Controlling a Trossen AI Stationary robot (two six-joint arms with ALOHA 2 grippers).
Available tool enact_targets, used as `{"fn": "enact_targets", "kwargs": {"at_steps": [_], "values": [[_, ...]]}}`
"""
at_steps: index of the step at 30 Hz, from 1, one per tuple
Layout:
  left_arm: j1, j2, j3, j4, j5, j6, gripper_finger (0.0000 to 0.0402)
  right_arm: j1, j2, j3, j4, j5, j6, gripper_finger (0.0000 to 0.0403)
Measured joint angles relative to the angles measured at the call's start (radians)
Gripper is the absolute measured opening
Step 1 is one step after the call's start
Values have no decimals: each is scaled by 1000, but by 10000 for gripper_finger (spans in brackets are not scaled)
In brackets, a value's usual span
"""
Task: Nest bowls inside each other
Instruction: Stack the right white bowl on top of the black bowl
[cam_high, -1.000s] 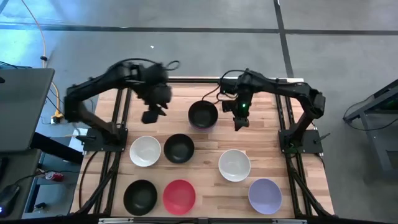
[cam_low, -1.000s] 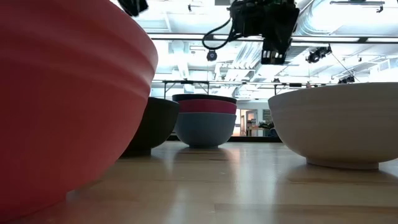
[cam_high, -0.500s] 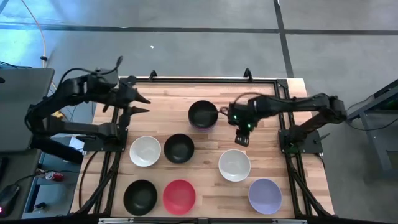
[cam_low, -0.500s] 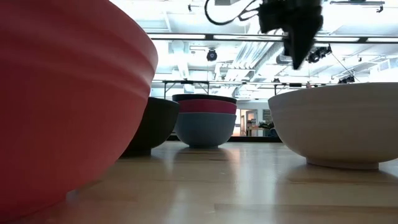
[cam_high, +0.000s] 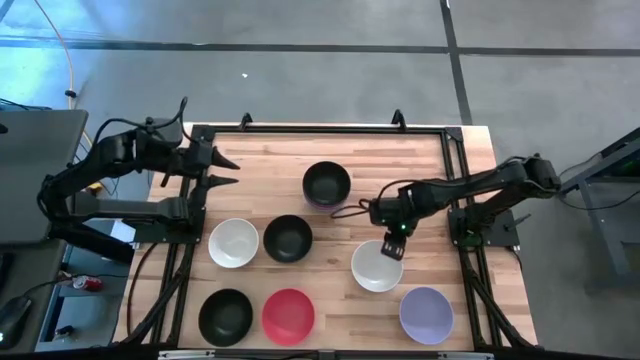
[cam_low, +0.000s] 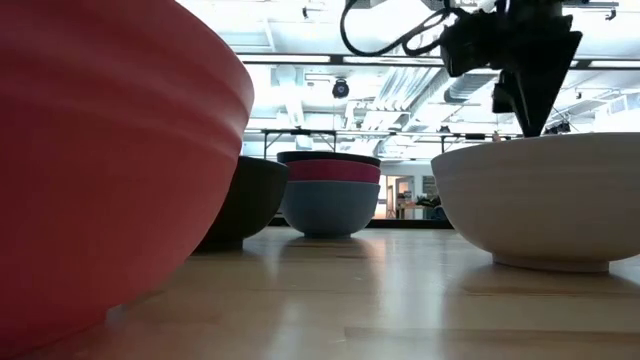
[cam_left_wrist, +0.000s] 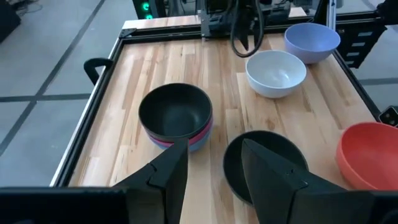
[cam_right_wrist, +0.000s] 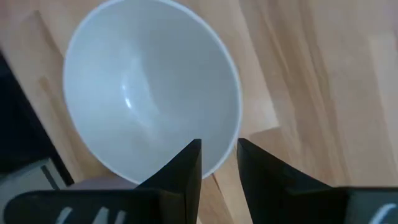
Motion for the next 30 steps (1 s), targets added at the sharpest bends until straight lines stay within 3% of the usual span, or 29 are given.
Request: {"fn": "enact_targets", "kwargs": {"at_steps": [6,12,17,24,26,30], "values": [[0,6,0,35,0,-20,141,-63,0,0,28,-35,-169,92],[0,7,0,36,0,-43,141,-127,0,0,86,-218,-205,92],[0,7,0,36,0,-46,141,-143,0,1,94,-90,-165,92],[0,7,0,36,-1,-60,141,-163,0,1,239,-237,-260,87],[-1,7,0,36,-2,-61,141,-174,0,1,262,-183,-276,87],[-1,7,0,36,-3,-63,141,-201,0,1,198,126,-180,87]]}}
